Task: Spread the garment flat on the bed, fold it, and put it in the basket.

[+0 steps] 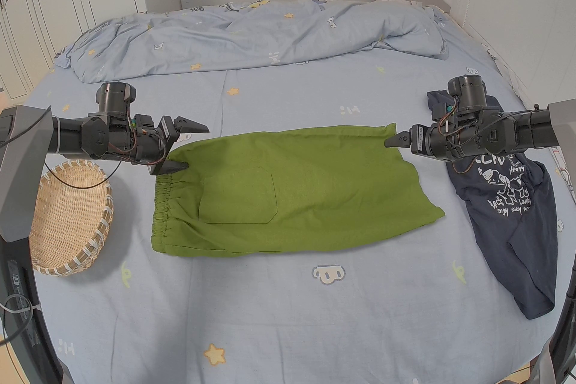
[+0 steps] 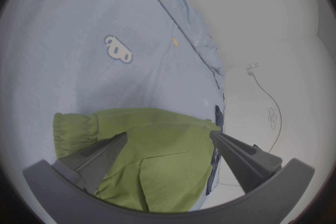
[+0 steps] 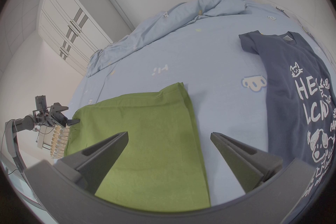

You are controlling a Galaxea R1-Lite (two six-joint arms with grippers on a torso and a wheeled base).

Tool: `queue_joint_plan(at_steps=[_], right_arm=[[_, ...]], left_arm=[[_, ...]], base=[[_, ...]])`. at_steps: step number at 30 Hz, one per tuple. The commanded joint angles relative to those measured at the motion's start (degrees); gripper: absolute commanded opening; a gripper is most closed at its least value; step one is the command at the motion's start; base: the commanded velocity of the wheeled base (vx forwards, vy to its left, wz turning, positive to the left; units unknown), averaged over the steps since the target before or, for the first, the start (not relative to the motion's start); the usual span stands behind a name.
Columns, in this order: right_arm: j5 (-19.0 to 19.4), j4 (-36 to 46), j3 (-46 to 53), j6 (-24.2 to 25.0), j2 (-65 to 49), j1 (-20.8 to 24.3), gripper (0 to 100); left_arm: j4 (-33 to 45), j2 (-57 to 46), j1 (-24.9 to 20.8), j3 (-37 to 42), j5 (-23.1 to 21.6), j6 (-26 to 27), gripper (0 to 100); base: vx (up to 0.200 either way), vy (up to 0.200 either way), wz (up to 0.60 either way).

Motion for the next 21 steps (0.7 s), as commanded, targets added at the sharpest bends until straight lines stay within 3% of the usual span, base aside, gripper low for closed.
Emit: queue_joint_plan(at_steps=[1,8,9,10,11,12,13,14,15,16,19,20,21], right_arm=[[0.1,0.0,0.8,0.0,-1.1,0.3,100],[2.8,0.1,5.4,1.6,-6.1,-2.4,100],[5.6,0.1,6.8,3.4,-7.5,-3.8,100],[5.6,0.1,6.8,3.4,-7.5,-3.8,100],[9.1,0.1,8.3,4.9,-8.8,-5.9,100],[9.3,0.1,8.4,5.0,-8.9,-6.1,100],[12.2,0.3,9.8,5.2,-9.8,-7.6,100],[12.2,0.3,9.8,5.2,-9.8,-7.6,100],[14.5,0.2,11.8,5.2,-10.8,-9.1,100],[14.6,0.1,12.0,5.1,-10.8,-9.2,100],[15.0,0.4,12.3,4.6,-11.1,-9.9,100],[15.0,0.4,12.3,4.6,-11.1,-9.9,100],[15.0,0.5,12.4,4.8,-11.6,-10.0,100]], left_arm=[[-0.1,2.3,-0.2,-0.7,0.1,0.0,100],[0.2,-6.1,-1.4,2.9,-0.4,-0.1,100],[-0.1,-11.0,-1.2,6.4,-0.7,0.0,100],[-0.1,-11.0,-1.2,6.4,-0.7,0.0,100],[-0.3,-16.2,-0.8,11.3,-1.2,0.4,100],[-0.4,-16.5,-0.7,11.6,-1.2,0.5,100],[-1.0,-20.3,-0.1,15.9,-1.3,2.7,100],[-1.0,-20.3,-0.1,15.9,-1.3,2.7,100],[-1.4,-23.5,0.7,21.9,-1.3,6.5,100],[-1.4,-23.6,0.7,22.5,-1.3,7.0,100],[-3.4,-25.2,2.7,33.8,-1.1,15.9,100],[-3.4,-25.2,2.7,33.8,-1.1,15.9,100],[-5.6,-24.1,4.3,37.7,-1.3,20.2,100]], base=[[0.000,0.000,0.00],[0.000,0.000,0.00],[0.000,0.000,0.00],[0.000,0.000,0.00],[0.000,0.000,0.00],[0.000,0.000,0.00],[0.000,0.000,0.00],[0.000,0.000,0.00],[0.000,0.000,0.00],[0.000,0.000,0.00],[0.000,0.000,0.00],[0.000,0.000,0.00],[0.000,0.000,0.00]])
